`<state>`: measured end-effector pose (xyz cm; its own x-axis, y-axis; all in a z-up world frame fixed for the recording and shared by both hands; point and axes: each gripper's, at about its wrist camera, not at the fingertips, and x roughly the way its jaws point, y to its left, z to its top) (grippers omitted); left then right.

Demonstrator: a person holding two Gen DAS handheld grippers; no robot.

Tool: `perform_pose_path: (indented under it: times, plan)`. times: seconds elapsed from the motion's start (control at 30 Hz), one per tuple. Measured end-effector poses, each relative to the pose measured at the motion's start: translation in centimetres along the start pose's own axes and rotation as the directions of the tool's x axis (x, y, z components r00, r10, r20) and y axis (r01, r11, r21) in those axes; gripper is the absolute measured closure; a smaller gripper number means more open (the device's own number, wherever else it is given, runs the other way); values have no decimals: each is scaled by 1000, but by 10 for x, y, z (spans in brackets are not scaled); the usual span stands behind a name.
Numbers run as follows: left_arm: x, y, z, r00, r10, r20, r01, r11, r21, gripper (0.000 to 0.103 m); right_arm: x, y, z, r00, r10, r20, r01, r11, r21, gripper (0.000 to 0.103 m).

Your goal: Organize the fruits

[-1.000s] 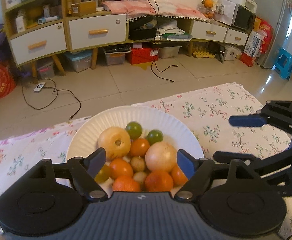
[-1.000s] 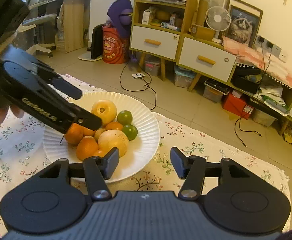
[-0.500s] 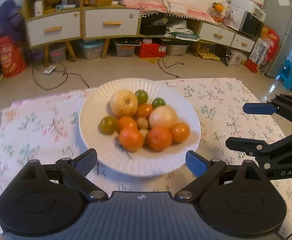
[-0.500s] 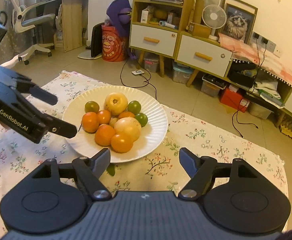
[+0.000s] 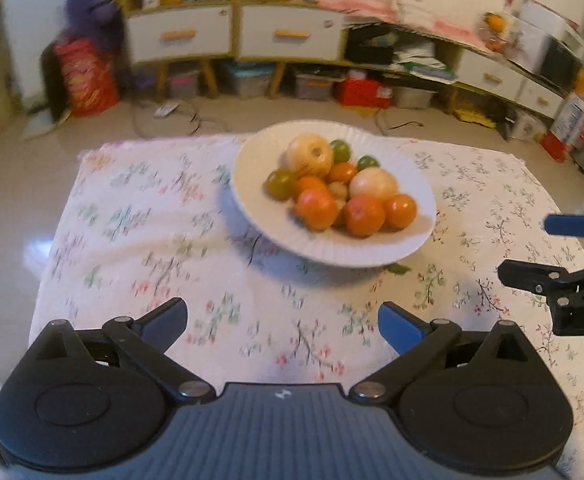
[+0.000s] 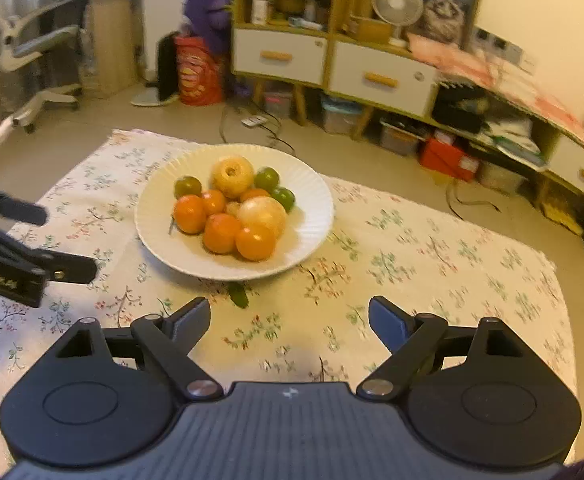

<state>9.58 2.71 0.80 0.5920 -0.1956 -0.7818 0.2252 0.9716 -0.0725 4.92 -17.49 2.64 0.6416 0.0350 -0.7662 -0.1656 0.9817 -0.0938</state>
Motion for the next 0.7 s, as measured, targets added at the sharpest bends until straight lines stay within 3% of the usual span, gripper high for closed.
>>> perform_pose_path:
  times: [0.27,0.7]
  plan:
    - [-20,-10,-19,994,105,-33,-106,993,-43,18,-12,12,-13,997,-46,-58,50,996,69,9]
    - [-27,-27,-34,990,130,-46,-134,987,-86,18,-21,25,-24,994,-84,-76,97,979,179,2]
